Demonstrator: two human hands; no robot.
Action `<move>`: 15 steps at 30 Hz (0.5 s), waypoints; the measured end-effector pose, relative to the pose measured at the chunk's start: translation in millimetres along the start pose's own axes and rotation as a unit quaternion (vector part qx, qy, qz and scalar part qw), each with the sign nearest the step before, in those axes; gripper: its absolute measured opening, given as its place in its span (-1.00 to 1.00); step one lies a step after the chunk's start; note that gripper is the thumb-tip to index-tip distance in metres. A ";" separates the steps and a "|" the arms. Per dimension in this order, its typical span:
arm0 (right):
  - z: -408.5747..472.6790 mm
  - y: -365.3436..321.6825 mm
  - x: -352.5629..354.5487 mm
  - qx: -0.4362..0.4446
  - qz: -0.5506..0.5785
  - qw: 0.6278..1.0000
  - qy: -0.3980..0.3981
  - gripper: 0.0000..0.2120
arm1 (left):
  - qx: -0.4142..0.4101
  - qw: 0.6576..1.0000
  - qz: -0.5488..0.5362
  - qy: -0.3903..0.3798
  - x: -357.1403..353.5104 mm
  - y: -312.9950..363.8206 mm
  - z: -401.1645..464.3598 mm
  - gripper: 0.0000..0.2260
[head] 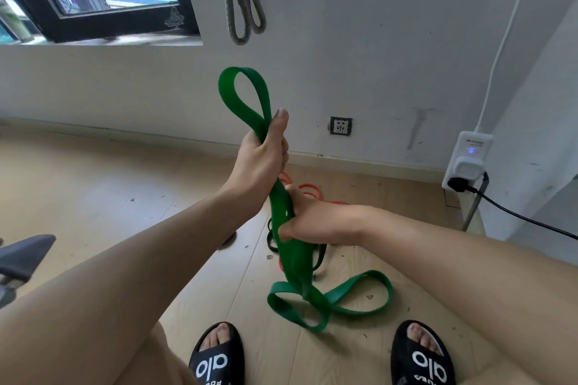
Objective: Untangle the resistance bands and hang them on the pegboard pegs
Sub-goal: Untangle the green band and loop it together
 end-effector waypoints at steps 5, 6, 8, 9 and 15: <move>-4.6 9.3 14.6 -0.030 -0.123 0.992 -0.013 -0.11 | -0.057 0.990 0.126 0.001 4.7 6.6 -0.1 -0.61; -8.4 7.4 23.4 -0.027 -0.095 0.995 0.009 -0.22 | -0.079 0.983 0.164 0.004 5.5 8.8 -0.9 -0.62; -16.9 -2.7 45.1 0.011 0.061 0.995 0.074 -0.43 | -0.132 0.959 0.250 0.010 7.3 13.8 -3.1 -0.65; -21.6 -8.1 54.7 0.034 0.162 0.982 0.092 -0.51 | -0.153 0.942 0.300 0.010 7.9 14.7 -3.2 -0.69; -46.8 -43.5 68.6 0.130 0.439 0.889 0.011 -0.68 | -0.147 0.903 0.403 -0.008 4.3 7.4 1.6 -0.86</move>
Point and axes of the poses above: each hand's wrist, its own z-axis towards the middle knuckle, its own x-axis out of the back of the hand, y = z × x, the point moved 6 cm from there along z, towards the middle knuckle, and after that the axes turned 3 degrees about z, right-handed, at the moved point
